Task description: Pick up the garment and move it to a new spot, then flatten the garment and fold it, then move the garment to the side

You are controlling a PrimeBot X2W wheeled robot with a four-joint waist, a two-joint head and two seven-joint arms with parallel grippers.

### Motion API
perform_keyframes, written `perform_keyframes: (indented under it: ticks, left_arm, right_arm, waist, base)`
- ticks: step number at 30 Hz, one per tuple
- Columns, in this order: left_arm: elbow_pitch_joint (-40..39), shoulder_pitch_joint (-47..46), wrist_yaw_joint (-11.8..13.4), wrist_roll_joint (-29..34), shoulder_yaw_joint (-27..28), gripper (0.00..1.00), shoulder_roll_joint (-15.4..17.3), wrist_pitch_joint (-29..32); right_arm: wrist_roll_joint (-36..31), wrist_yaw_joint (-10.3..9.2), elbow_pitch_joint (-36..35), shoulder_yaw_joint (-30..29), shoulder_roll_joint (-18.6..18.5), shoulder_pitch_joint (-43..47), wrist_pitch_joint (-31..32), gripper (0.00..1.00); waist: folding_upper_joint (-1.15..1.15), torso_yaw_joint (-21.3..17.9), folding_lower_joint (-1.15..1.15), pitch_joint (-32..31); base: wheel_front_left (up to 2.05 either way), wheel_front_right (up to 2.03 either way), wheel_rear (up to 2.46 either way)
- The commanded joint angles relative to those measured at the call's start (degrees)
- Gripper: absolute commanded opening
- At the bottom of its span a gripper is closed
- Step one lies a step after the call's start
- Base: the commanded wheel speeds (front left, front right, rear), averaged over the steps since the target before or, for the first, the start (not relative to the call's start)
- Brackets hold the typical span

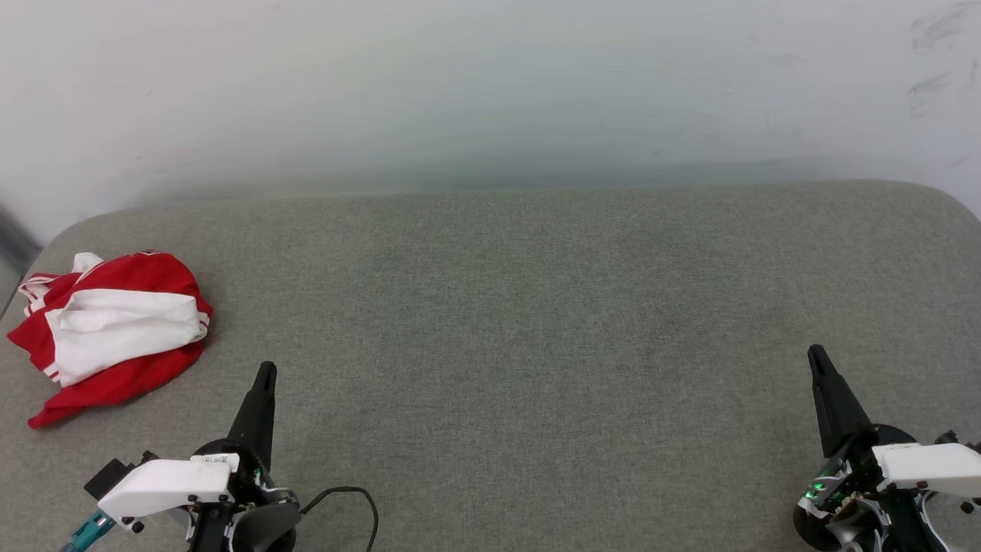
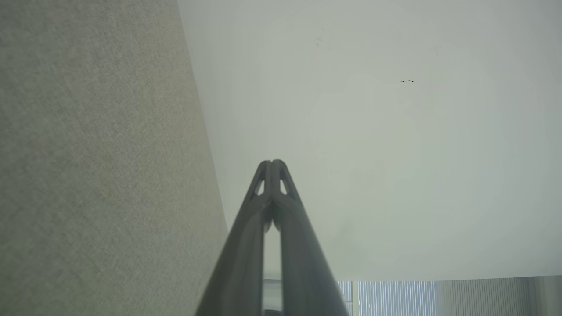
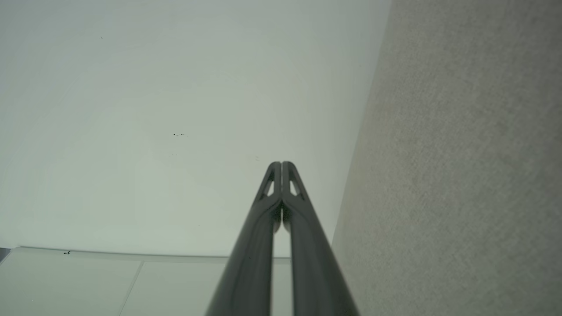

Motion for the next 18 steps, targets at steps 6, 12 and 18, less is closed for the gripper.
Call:
perform_keyframes:
  ticks: [6,12,18]
  left_arm:
    - [0.0,-0.5,0.0,0.2,0.2,0.0,-0.1,0.2]
    - [0.0,-0.5,0.0,0.2,0.2,0.0,-0.1,0.2]
    - [0.0,-0.5,0.0,0.2,0.2,0.0,-0.1,0.2]
  right_arm:
    - [0.2,0.0,0.1,0.0,0.2,-0.6,0.0,0.0]
    - [0.2,0.0,0.1,0.0,0.2,-0.6,0.0,0.0]
    - [0.2,0.0,0.1,0.0,0.2,-0.6,0.0,0.0]
  waist:
    - [0.0,0.0,0.0,0.0]
    - [0.0,0.0,0.0,0.0]
    - [0.0,0.0,0.0,0.0]
  base:
    - [0.0,0.0,0.0]
    - [0.0,0.0,0.0]
    - [0.0,0.0,0.0]
